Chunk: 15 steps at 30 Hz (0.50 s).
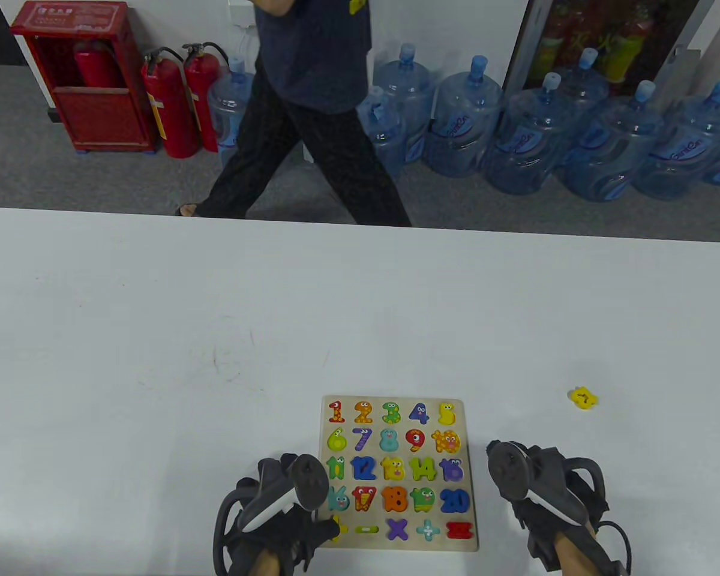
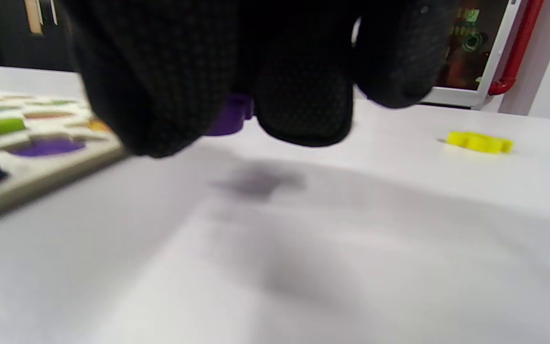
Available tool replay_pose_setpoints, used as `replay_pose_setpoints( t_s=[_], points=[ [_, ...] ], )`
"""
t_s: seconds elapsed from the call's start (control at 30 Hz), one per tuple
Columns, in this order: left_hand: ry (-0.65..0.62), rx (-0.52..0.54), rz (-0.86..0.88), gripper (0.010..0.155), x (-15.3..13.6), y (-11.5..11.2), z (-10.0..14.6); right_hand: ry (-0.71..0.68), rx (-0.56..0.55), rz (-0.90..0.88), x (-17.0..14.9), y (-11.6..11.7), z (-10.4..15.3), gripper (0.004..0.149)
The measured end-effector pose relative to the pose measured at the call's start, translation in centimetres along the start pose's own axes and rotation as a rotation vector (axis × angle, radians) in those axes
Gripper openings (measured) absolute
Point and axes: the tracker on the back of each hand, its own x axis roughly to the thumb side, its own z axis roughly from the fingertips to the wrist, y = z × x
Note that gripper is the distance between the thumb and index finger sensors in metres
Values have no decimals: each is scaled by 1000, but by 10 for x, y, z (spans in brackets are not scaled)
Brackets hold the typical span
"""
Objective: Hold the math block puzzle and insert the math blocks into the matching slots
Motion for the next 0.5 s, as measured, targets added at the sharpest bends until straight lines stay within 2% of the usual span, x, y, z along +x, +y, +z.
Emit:
replay_pose_setpoints(
  t_s=[0.2, 0.5],
  points=[
    [3, -3, -9, 92, 0, 1, 0, -26, -47, 4, 15, -12, -3, 64],
    [4, -4, -14, 92, 1, 1, 0, -106, 6, 11, 56, -5, -12, 64]
  ],
)
